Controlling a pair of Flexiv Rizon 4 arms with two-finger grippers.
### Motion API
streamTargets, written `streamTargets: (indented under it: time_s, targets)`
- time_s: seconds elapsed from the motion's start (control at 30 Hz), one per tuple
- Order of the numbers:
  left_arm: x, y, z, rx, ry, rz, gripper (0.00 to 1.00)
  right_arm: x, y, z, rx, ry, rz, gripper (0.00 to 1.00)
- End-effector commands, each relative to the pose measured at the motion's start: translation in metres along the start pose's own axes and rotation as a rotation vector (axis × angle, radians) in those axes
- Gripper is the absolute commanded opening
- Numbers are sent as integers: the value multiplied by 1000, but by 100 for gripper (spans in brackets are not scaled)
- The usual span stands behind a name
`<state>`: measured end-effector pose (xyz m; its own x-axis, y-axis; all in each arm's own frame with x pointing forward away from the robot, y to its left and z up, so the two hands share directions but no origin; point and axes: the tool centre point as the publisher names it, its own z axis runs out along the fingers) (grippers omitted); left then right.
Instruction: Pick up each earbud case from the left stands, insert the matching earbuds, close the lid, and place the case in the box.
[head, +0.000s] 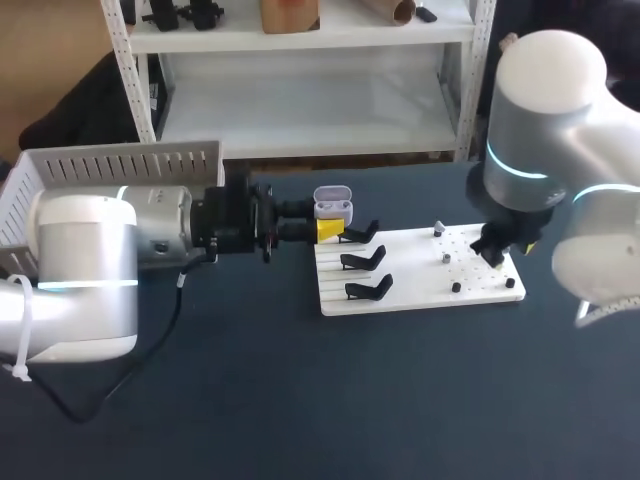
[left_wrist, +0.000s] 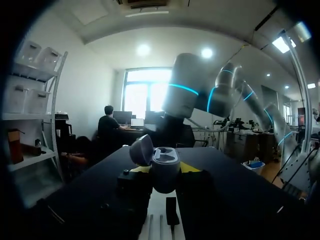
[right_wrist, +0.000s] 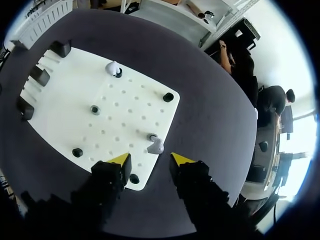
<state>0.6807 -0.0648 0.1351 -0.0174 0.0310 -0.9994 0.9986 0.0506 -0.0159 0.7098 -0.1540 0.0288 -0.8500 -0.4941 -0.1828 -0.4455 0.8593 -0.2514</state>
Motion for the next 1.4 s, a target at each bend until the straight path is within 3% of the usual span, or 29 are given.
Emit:
streamTargets:
  time_s: [0.03, 0.3, 0.47, 0.67, 0.8, 1.13, 1.4]
  targets:
    - [1, 0, 0, -1, -2, 1, 0, -5, -1, 4, 3, 3, 1, 48]
    - [1, 0, 0, -1, -2, 1, 0, -7, -6, 8, 15, 5, 27, 41]
    - [1, 0, 0, -1, -2, 1, 0, -8, -7, 10, 20, 7, 29, 19]
    - [1, 0, 0, -1, -2, 1, 0, -8, -3, 13, 14, 14, 27, 16]
    - [1, 0, 0, -1, -2, 1, 0, -7, -3, 14, 12, 19, 26, 0]
    - [1, 0, 0, -1, -2, 1, 0, -2, -12, -12, 37, -6, 59, 0]
    - [1, 0, 0, -1, -2, 1, 0, 10, -12, -60, 64, -1, 65, 0]
